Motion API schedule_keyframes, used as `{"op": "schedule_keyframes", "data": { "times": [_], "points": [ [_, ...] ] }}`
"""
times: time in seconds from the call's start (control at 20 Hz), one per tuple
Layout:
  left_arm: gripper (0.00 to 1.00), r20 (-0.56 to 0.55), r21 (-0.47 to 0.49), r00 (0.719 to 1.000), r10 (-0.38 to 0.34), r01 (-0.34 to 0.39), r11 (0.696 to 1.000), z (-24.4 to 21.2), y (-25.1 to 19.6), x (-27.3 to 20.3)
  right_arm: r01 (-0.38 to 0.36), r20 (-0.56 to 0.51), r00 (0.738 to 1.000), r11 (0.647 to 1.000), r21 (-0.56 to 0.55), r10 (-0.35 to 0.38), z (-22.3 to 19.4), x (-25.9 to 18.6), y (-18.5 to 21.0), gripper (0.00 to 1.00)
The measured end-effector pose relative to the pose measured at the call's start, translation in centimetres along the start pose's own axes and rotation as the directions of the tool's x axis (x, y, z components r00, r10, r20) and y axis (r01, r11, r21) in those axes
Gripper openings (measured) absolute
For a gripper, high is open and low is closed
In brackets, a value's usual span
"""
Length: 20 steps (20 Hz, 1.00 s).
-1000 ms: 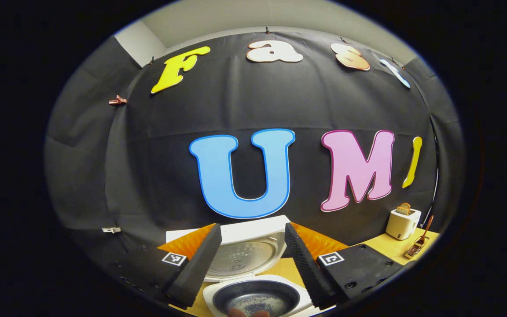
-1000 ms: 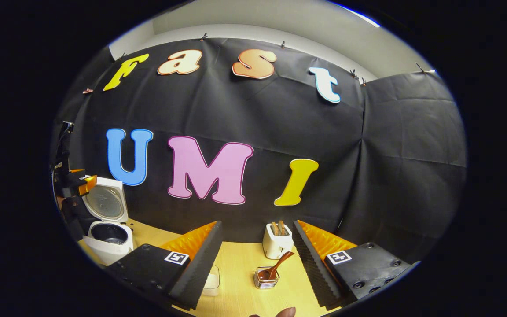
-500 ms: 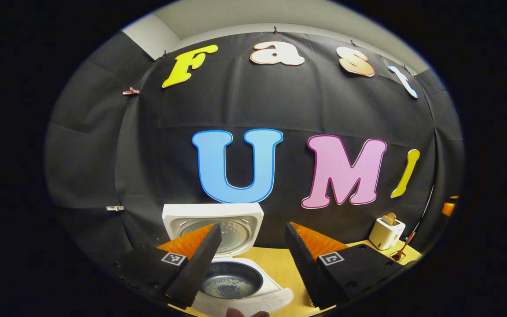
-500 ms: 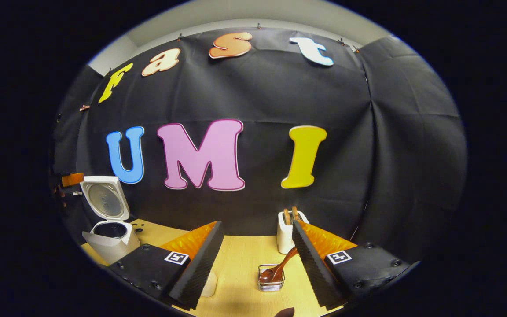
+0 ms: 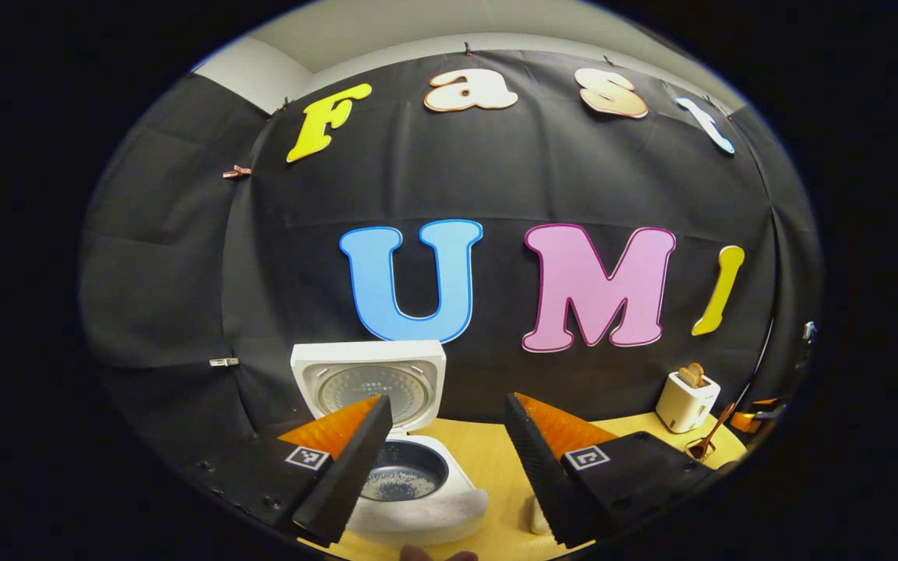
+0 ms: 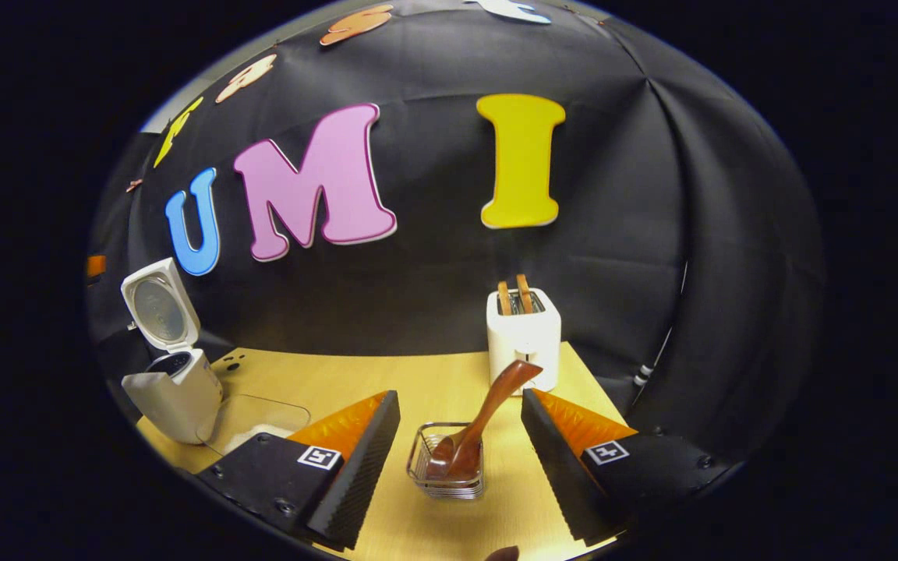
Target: Close the left gripper, press the button to open the rice cooker; take a wooden spoon from the chopstick holder with the right hand, scoop a spoonful of rice and pour it into the rice cooker, then put the wooden spoon back into the chopstick holder.
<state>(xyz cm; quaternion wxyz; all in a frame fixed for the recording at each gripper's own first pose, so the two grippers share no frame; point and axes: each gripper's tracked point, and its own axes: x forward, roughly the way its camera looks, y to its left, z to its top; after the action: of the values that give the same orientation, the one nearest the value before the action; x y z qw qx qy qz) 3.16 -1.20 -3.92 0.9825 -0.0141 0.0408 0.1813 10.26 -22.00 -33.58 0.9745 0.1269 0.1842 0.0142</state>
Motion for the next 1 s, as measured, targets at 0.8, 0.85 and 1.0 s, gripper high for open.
{"op": "schedule_keyframes", "data": {
  "times": [0.8, 0.85, 1.0],
  "points": [
    [0.94, -0.11, 0.078, 0.99, 0.086, -0.078, 0.994, -4.5, -2.6, -1.6, -0.03, -0.091, 0.995, 0.99, 0.141, 0.043, -6.4, 11.6, -0.7, 0.75],
    [0.94, -0.113, 0.078, 0.99, 0.09, -0.081, 0.994, -4.6, -2.5, -1.7, -0.031, -0.094, 0.995, 0.989, 0.143, 0.045, -6.4, 11.9, -0.7, 0.75],
    [0.94, -0.118, 0.087, 0.988, 0.095, -0.085, 0.993, -4.8, -2.5, -1.6, 0.003, -0.115, 0.993, 0.987, 0.163, 0.016, -6.8, 12.7, -0.9, 0.57]
  ]
}}
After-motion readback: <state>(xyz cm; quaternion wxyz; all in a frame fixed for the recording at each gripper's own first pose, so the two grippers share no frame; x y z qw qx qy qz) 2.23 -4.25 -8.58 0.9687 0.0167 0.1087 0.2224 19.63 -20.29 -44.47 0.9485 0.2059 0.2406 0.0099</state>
